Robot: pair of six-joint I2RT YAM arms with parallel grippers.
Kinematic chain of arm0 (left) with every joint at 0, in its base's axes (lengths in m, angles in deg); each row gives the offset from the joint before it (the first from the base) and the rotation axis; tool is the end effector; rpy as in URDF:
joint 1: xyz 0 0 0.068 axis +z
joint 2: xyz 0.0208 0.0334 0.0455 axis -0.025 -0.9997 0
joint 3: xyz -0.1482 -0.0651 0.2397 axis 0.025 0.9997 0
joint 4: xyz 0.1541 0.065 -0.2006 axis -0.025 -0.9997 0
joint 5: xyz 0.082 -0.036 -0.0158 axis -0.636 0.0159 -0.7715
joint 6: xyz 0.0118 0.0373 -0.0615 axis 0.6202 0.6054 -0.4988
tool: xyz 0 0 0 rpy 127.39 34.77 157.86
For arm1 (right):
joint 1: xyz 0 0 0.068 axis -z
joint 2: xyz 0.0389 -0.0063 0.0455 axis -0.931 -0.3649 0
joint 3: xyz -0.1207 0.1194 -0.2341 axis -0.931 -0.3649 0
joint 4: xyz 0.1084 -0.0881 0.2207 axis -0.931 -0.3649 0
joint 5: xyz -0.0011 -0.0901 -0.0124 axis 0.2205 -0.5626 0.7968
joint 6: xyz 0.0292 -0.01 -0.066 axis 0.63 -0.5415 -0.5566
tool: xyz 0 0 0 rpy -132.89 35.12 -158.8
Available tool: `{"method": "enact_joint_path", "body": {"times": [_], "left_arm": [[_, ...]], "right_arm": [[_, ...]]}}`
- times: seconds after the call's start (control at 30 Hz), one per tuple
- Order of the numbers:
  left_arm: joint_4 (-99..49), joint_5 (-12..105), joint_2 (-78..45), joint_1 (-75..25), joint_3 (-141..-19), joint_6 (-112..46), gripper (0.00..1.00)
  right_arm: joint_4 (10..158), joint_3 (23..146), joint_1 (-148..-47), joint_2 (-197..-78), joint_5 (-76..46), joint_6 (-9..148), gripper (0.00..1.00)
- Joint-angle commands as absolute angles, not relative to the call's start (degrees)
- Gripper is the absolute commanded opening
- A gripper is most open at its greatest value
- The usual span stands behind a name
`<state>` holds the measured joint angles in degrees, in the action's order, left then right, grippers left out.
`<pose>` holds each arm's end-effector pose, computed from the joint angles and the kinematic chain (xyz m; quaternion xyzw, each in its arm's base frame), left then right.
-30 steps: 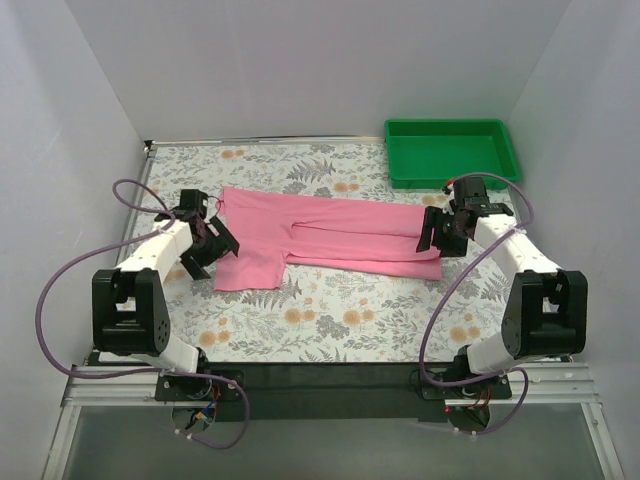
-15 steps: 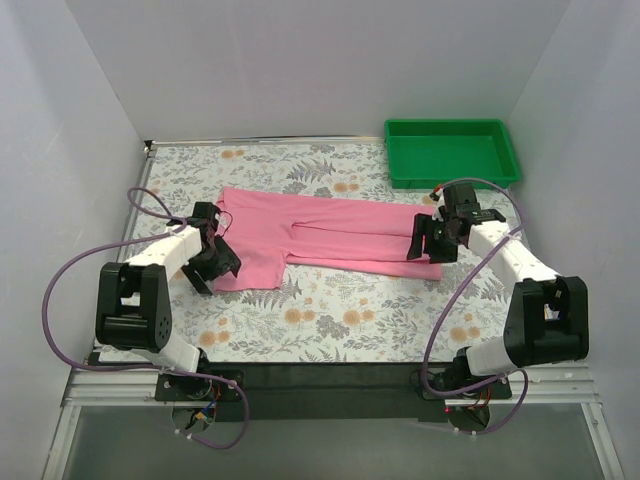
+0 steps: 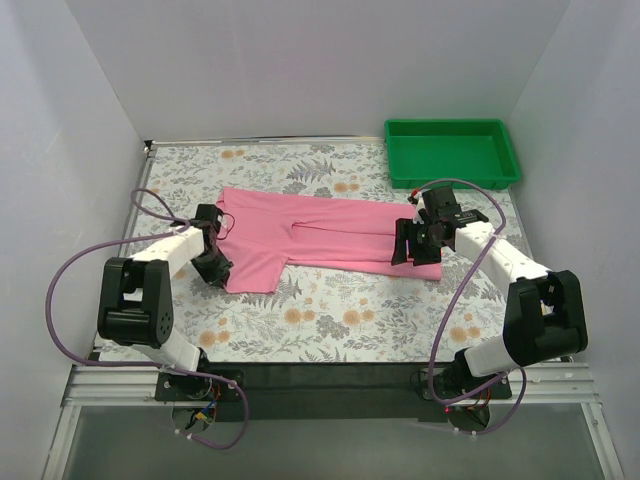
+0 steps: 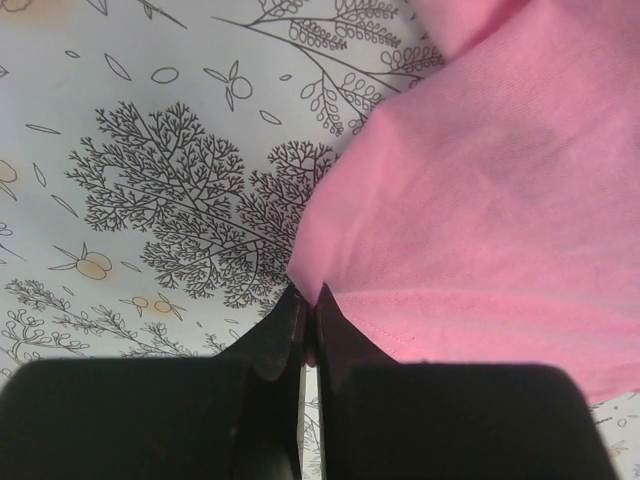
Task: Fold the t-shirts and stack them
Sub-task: Fold the tshirt
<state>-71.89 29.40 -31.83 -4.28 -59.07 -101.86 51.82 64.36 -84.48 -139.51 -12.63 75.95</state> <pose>0.2625 -0.0168 0.1527 -0.6051 0.7906 0.0226 0.0904 0.2821 0.0915 0.2151 -0.0441 0.9624 0.1477 0.2235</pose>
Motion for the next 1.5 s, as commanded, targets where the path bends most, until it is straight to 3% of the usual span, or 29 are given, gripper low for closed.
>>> {"method": "enact_joint_path", "body": {"times": [0.0, 0.4, 0.73, 1.47], "left_arm": [[-71.9, 28.4, -30.5, -4.6, -61.7, -101.6, 0.00], [-74.9, 36.5, -39.0, -4.5, -85.4, -102.7, 0.00], [-71.7, 46.0, -49.4, -4.4, -97.4, -105.2, 0.00], [-65.2, 49.8, -61.5, -4.4, -108.4, -104.3, 0.01]], "right_arm": [[53.3, 65.2, -84.7, -139.8, -12.5, 76.0, 0.58], [52.7, 66.6, -84.7, -140.1, -12.3, 74.6, 0.58], [51.8, 66.8, -84.7, -140.2, -12.2, 73.2, 0.58], [50.2, 68.3, -84.8, -141.6, -13.7, 71.1, 0.58]]}}
